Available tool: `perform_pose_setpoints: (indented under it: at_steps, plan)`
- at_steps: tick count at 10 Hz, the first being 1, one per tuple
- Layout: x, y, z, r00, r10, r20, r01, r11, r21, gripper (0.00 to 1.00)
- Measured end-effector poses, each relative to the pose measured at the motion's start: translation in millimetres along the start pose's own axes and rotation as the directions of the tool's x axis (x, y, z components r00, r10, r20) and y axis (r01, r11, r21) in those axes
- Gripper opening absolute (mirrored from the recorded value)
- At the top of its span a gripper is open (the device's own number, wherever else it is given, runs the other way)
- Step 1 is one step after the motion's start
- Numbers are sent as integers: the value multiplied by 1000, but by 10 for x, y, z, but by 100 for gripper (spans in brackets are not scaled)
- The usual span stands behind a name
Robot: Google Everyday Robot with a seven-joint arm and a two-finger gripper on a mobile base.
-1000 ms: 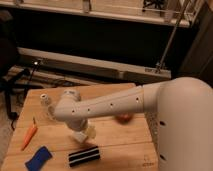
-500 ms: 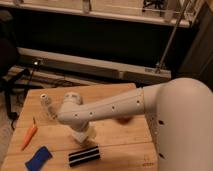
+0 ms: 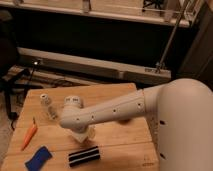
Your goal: Pick up the ceramic cup
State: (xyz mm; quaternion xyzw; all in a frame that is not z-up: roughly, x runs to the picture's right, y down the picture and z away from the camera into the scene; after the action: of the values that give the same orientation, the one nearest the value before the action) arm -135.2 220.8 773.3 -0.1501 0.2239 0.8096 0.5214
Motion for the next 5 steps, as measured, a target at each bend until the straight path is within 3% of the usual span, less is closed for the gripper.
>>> perform_pose_setpoints:
  at_steps: [5]
  plan:
    - [-103,-40,72,1000,22,18,-22,999,24,80]
